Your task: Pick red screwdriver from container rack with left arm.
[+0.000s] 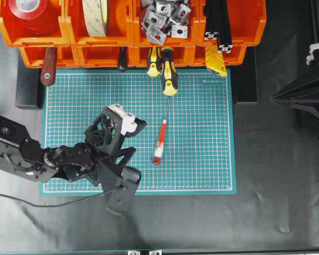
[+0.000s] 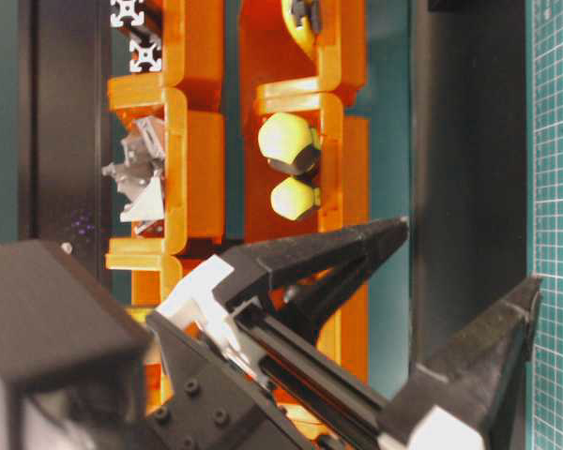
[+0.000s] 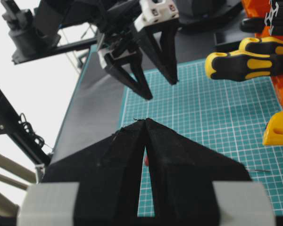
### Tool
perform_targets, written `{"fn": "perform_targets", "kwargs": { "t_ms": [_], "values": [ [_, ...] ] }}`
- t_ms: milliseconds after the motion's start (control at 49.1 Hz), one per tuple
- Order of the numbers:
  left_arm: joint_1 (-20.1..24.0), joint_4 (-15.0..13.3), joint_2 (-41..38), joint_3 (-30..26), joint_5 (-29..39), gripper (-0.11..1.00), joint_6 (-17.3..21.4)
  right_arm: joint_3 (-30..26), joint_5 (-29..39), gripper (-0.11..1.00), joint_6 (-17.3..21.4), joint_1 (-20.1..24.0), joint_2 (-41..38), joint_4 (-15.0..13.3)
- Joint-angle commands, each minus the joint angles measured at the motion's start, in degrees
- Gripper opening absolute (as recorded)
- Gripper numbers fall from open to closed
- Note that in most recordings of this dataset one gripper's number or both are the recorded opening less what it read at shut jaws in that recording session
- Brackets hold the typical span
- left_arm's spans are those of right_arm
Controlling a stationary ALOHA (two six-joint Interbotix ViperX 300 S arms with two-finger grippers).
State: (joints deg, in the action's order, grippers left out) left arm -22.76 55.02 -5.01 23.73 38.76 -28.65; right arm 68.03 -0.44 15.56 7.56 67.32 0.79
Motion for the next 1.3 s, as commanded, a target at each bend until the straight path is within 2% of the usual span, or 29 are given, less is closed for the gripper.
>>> {"fn": "perform_targets", "kwargs": {
  "t_ms": [0,265,367,468,550,652,835,1059,1201,1283],
  "values": [
    [-0.18,0.0,1.05,-0.62,0.18,0.89,-5.36,-1.32,0.0,0.01,0.09,-0.09,-0.44,0.09],
    [-1.49,0.0,6.33,3.52,0.53,0.89,-27.33,-1.32,0.0,0.0,0.0,-0.09,-0.35,0.09],
    [-2.99,0.0,11.43,5.63,0.62,0.89,-33.13,-1.41,0.0,0.0,0.0,-0.09,-0.35,0.09],
    [-5.19,0.0,16.96,8.0,0.62,0.89,-36.39,-1.41,0.0,0.0,0.0,-0.09,-0.35,0.09],
    [-6.68,0.0,21.62,9.58,0.44,0.88,-37.97,-1.41,0.0,0.0,0.0,0.0,-0.35,0.09],
    [-7.73,0.0,26.81,11.34,0.35,0.88,-38.14,-1.41,0.0,0.0,0.0,-0.09,-0.35,0.09],
    [-7.29,0.0,36.39,17.14,0.35,0.88,-38.14,-1.41,-0.44,0.0,0.0,-0.09,-0.26,0.09],
    [-7.38,0.0,48.6,20.48,-0.53,0.88,-37.97,-1.49,-0.79,0.0,0.18,0.0,-0.18,0.09],
    [-7.38,0.09,55.9,21.45,-0.88,0.88,-36.56,-1.49,-1.58,0.0,0.09,0.0,-0.18,0.09],
    [-7.38,0.0,59.77,21.71,-0.97,0.88,-34.28,-1.49,-2.46,0.01,0.09,-0.09,-0.18,0.09]
  ]
}}
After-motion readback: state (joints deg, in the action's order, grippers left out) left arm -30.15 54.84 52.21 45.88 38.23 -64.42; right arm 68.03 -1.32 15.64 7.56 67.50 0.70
